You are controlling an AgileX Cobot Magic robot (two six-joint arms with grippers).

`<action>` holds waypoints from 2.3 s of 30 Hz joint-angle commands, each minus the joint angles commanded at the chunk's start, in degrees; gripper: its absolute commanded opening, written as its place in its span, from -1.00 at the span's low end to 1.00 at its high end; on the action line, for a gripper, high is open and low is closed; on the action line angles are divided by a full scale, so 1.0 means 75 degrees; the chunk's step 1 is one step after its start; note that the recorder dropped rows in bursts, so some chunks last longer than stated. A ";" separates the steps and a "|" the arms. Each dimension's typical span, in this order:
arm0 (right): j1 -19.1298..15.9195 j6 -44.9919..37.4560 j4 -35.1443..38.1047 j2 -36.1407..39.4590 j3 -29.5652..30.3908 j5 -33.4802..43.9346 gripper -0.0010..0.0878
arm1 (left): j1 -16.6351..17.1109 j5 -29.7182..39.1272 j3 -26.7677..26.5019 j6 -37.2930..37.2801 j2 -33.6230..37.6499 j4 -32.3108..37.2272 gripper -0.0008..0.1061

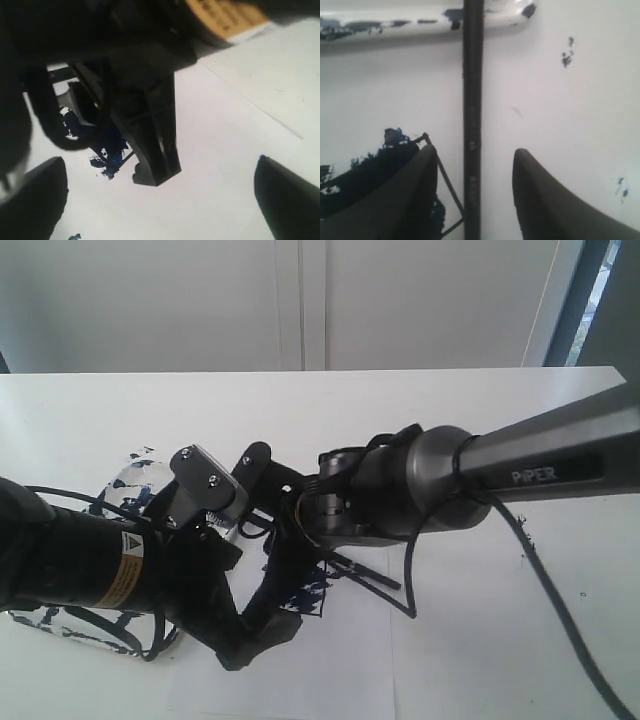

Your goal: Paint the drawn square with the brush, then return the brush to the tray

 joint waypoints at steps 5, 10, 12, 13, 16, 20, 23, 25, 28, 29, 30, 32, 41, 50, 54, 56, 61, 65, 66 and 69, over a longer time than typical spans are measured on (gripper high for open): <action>-0.0174 0.0430 0.0273 -0.0033 0.0462 0.0415 0.03 | 0.0000 0.0167 0.0104 -0.0105 0.0000 0.0000 0.90; -0.0174 0.0430 0.0687 -0.0033 0.1036 -0.0638 0.03 | 0.0000 0.0954 0.0801 -0.0061 0.0000 0.0000 0.90; -0.0174 0.0480 0.0671 -0.0033 0.1086 -0.0777 0.03 | 0.0000 0.1017 0.0833 -0.0061 0.0014 0.0000 0.90; -0.0188 0.0558 0.0588 -0.0033 0.1086 -0.0808 0.03 | 0.0000 0.1017 0.0833 -0.0061 0.0014 0.0000 0.90; -0.0205 0.0558 0.0588 -0.0014 0.1086 -0.0859 0.03 | 0.0000 0.1023 0.0833 -0.0061 0.0096 0.0000 0.90; -0.0351 0.0590 0.0602 0.0075 0.1086 -0.0920 0.03 | 0.0000 0.1209 0.0833 -0.0061 0.0508 0.0000 0.90; -0.0422 0.0590 0.0643 0.0092 0.1086 -0.0949 0.03 | 0.0000 0.1161 0.0744 -0.0061 0.0848 0.0000 0.90; -0.0429 0.0590 0.0640 0.0092 0.1086 -0.0984 0.03 | 0.0000 0.0991 0.0657 -0.0031 0.1029 0.0000 0.90; -0.0429 0.0606 0.0647 0.0092 0.1086 -0.1061 0.03 | -0.0015 0.0895 0.0533 0.0032 0.1179 0.0000 0.90; -0.0429 0.0606 0.0647 0.0092 0.1086 -0.1085 0.03 | -0.0015 0.0895 0.0515 0.0032 0.1180 0.0000 0.90; -0.0429 0.0606 0.0647 0.0092 0.1086 -0.1085 0.03 | -0.0015 0.0895 0.0513 0.0067 0.1191 0.0000 0.90; -0.0429 0.0606 0.0647 0.0139 0.1086 -0.1104 0.03 | -0.0015 0.0895 0.0500 0.0097 0.1191 0.0000 0.90; -0.0640 0.0619 0.0657 0.0209 0.1086 -0.1262 -0.03 | -0.0015 0.0776 0.0342 0.0116 0.1072 0.0000 0.90; -0.0640 0.0619 0.0693 0.0222 0.1086 -0.1437 -0.25 | -0.0015 0.0255 0.0138 0.0117 0.0478 0.0000 0.90; -0.0640 0.0619 0.0705 0.0340 0.1086 -0.1555 -0.25 | -0.0015 0.0009 0.0138 0.0317 0.0601 0.0000 0.90; -0.0640 0.0619 0.0745 0.0369 0.1086 -0.1572 -0.25 | -0.0015 0.0009 0.0138 0.0342 0.0728 0.0000 0.90; -0.0640 0.0619 0.0768 0.0439 0.1086 -0.1588 -0.25 | -0.0015 0.0009 0.0138 0.0376 0.1205 0.0000 0.90; -0.0640 0.0619 0.0768 0.0439 0.1086 -0.1585 -0.29 | -0.0015 0.0054 0.0138 0.0376 0.1532 0.0000 0.90; -0.0640 0.0619 0.0768 0.0439 0.1086 -0.1585 -0.36 | -0.0015 0.0071 0.0138 0.0391 0.1602 0.0000 0.90; -0.0640 0.0619 0.0768 0.0439 0.1086 -0.1585 -0.68 | -0.0015 0.0110 0.0138 0.0424 0.1773 0.0000 0.90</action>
